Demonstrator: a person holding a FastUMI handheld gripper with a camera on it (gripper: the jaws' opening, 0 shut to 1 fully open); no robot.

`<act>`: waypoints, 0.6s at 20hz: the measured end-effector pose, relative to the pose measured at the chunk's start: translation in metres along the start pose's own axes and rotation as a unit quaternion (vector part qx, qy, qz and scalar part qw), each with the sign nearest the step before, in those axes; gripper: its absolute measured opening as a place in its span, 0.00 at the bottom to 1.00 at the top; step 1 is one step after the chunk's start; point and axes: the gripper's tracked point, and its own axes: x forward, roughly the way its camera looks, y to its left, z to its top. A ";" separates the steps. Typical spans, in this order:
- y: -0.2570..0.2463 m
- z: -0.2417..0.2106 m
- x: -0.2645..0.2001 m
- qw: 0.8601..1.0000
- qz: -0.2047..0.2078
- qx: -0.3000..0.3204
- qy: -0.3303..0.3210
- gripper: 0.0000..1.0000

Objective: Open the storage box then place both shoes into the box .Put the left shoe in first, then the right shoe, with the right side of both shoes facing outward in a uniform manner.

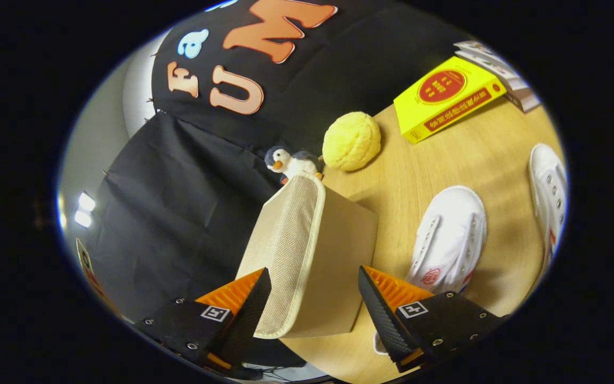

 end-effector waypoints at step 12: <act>0.043 -0.006 0.009 0.992 0.106 0.064 0.038 0.78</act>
